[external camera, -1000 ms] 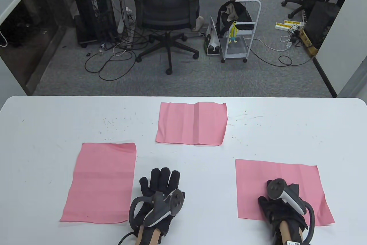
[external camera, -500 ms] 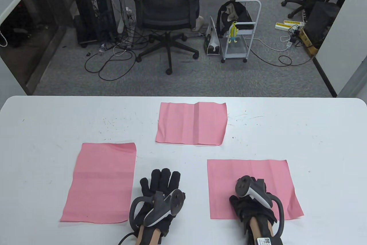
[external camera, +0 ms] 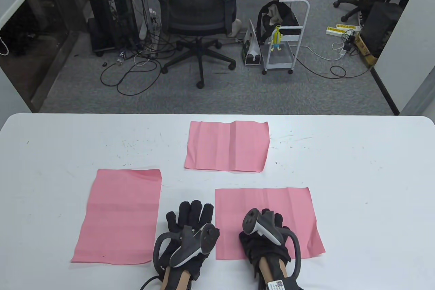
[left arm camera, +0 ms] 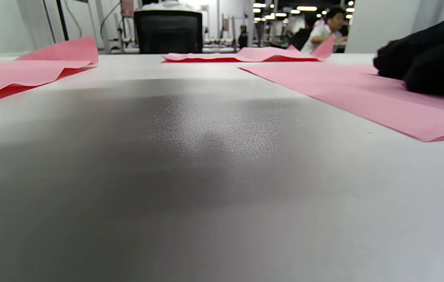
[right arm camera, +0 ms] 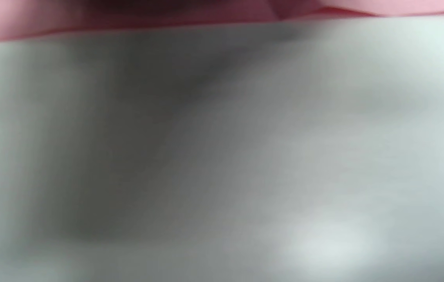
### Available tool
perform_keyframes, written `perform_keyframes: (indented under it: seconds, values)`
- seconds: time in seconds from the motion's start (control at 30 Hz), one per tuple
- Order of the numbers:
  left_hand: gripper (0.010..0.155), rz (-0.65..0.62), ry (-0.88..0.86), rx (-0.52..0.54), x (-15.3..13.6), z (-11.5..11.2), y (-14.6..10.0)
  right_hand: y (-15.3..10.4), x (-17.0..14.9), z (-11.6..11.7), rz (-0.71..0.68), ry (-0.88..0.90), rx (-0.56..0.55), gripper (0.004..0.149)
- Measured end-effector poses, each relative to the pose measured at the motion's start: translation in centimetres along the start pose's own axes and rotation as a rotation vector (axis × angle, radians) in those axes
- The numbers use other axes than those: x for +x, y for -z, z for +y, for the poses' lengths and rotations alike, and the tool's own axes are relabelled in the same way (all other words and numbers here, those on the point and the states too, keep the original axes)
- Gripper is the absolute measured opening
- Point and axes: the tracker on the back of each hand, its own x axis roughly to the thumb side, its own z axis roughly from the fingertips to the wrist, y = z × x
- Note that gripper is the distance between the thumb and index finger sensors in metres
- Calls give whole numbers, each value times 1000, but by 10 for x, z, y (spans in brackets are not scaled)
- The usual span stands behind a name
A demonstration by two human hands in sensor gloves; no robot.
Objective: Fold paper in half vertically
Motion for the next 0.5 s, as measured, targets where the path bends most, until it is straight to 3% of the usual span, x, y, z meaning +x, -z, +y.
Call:
perform_keyframes:
  seconds: [0.23,0.5]
  values:
    - [74,19,-16,-6,-2,0,0,-5,44,5,-12,-22,3,75]
    - [72,59,-45,-26,-7,-1,2,-5,62,12,-10,-22,-15,75]
